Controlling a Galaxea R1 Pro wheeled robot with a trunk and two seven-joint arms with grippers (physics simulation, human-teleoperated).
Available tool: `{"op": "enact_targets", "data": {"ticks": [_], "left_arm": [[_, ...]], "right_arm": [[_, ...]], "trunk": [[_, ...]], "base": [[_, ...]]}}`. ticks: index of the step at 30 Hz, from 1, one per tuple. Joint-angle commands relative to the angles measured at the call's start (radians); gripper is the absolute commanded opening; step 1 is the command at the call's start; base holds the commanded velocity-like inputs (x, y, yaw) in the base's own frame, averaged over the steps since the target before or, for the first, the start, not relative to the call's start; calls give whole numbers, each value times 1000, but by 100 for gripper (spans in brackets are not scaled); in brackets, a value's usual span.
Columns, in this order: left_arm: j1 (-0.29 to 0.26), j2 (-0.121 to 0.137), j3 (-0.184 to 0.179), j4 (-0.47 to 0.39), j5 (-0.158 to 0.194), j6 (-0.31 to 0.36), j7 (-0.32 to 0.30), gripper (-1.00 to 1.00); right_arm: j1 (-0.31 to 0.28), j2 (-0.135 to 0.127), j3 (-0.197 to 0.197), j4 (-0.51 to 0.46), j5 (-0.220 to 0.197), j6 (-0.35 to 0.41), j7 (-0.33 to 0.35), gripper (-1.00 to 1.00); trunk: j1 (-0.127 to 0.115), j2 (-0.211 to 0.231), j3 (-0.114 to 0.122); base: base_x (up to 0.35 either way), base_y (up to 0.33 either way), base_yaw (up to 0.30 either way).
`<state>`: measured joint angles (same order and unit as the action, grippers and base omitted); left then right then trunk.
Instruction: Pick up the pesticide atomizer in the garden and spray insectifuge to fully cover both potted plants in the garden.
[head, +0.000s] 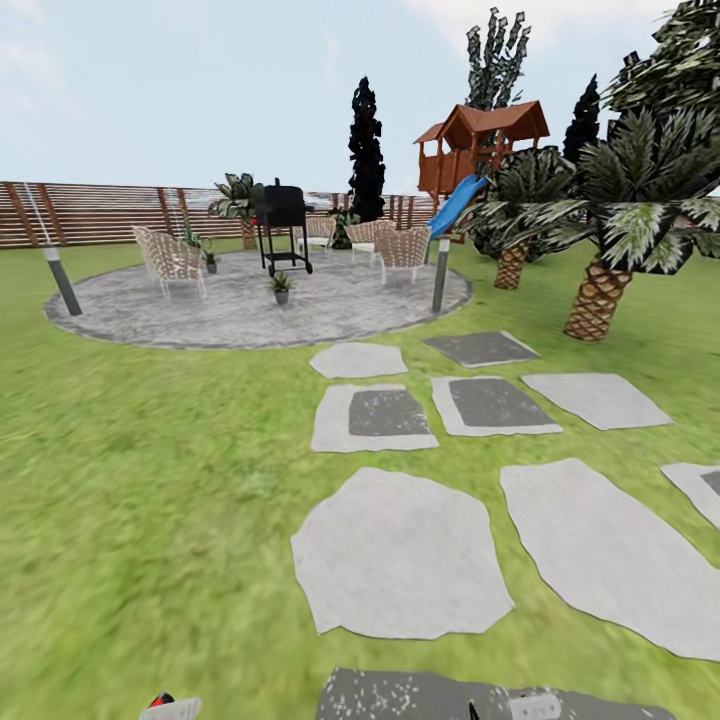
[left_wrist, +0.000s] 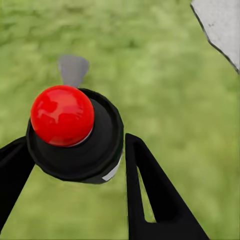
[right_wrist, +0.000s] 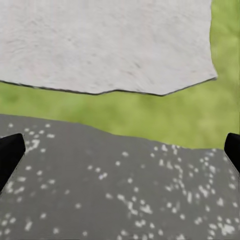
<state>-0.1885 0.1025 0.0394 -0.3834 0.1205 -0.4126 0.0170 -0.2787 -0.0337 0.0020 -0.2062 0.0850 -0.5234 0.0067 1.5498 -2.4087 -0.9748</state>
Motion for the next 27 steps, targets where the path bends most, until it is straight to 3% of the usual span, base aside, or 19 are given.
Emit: {"op": "enact_targets", "data": {"ticks": [1,27], "left_arm": [[0,0,-2,0,8,-3,0,-100],[0,3,-1,0,8,-3,1,-100]], "right_arm": [[-1,1,0,1,6,-3,0,100],[-1,3,0,2,7,-3,-1,100]], "trunk": [[0,0,-1],[0,0,-1]], "base": [[340,0,0],[340,0,0]]}}
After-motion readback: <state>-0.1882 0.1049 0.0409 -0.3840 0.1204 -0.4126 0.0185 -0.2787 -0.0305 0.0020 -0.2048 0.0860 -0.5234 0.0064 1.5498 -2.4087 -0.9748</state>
